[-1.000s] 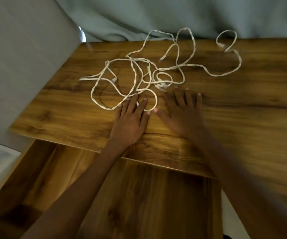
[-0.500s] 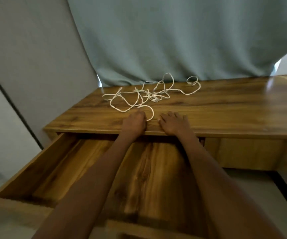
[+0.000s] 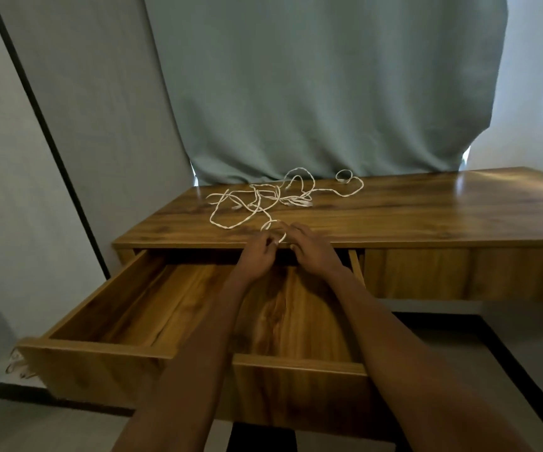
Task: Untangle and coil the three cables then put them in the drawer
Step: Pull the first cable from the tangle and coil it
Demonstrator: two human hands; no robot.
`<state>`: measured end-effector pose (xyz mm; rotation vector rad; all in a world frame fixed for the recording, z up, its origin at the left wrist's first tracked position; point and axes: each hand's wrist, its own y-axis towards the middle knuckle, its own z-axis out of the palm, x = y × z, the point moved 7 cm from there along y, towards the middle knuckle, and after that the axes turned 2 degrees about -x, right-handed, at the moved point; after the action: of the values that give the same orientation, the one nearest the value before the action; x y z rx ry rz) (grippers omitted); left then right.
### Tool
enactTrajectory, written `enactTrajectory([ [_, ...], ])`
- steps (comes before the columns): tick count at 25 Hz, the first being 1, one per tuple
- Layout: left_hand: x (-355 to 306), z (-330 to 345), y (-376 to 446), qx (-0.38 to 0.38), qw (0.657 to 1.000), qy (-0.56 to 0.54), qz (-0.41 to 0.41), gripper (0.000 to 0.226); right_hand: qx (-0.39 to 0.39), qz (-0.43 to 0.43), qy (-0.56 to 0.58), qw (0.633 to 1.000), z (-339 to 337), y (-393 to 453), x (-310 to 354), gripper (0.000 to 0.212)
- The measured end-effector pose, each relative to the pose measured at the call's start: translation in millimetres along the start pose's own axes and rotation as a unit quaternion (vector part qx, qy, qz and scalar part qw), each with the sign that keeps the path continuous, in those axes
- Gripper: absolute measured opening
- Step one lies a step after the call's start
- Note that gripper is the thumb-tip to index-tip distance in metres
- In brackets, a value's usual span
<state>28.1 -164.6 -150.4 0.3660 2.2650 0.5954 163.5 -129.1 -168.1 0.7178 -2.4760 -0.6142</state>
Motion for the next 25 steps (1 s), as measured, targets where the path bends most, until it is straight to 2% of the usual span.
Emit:
enactTrajectory([
  [4, 4, 2, 7, 0.013, 1.000, -0.020, 0.006, 0.035, -0.012, -0.025, 0.024, 0.999, 1, 14, -7, 0.049],
  [7, 14, 0, 17, 0.011, 0.999, -0.038, -0.020, 0.039, -0.007, -0.056, 0.031, 0.998, -7, 32, -7, 0.036],
  [11, 16, -6, 27, -0.005, 0.983, -0.160, -0.093, 0.042, -0.054, -0.092, 0.062, 0.992, -15, 53, -4, 0.026],
  [12, 17, -6, 32, 0.004, 0.963, -0.237, -0.131, 0.045, -0.072, -0.078, 0.091, 0.990, -15, 57, -4, 0.023],
  [13, 15, -3, 35, 0.029, 0.924, -0.344, -0.161, 0.048, -0.087, -0.051, 0.139, 0.985, -14, 60, -5, 0.019],
  [15, -1, 3, 44, 0.095, 0.809, -0.555, -0.169, 0.049, -0.096, 0.008, 0.280, 0.955, -9, 63, -6, 0.011],
  [16, -7, 3, 48, 0.112, 0.765, -0.613, -0.161, 0.049, -0.093, 0.028, 0.344, 0.934, -6, 67, -5, 0.012],
  [17, -11, 3, 52, 0.119, 0.741, -0.643, -0.153, 0.049, -0.088, 0.042, 0.393, 0.915, -3, 71, -7, 0.015],
  [20, -5, -2, 66, 0.085, 0.721, -0.675, -0.132, 0.050, -0.069, 0.059, 0.476, 0.875, 0, 84, -14, 0.024],
  [22, 5, -11, 76, 0.052, 0.713, -0.688, -0.123, 0.046, -0.054, 0.063, 0.469, 0.879, 3, 92, -18, 0.027],
  [23, 11, -15, 80, 0.044, 0.712, -0.690, -0.124, 0.044, -0.051, 0.062, 0.434, 0.897, 4, 96, -21, 0.027],
  [25, 25, -20, 88, 0.030, 0.714, -0.686, -0.133, 0.039, -0.072, 0.032, 0.278, 0.957, 2, 108, -25, 0.028],
])
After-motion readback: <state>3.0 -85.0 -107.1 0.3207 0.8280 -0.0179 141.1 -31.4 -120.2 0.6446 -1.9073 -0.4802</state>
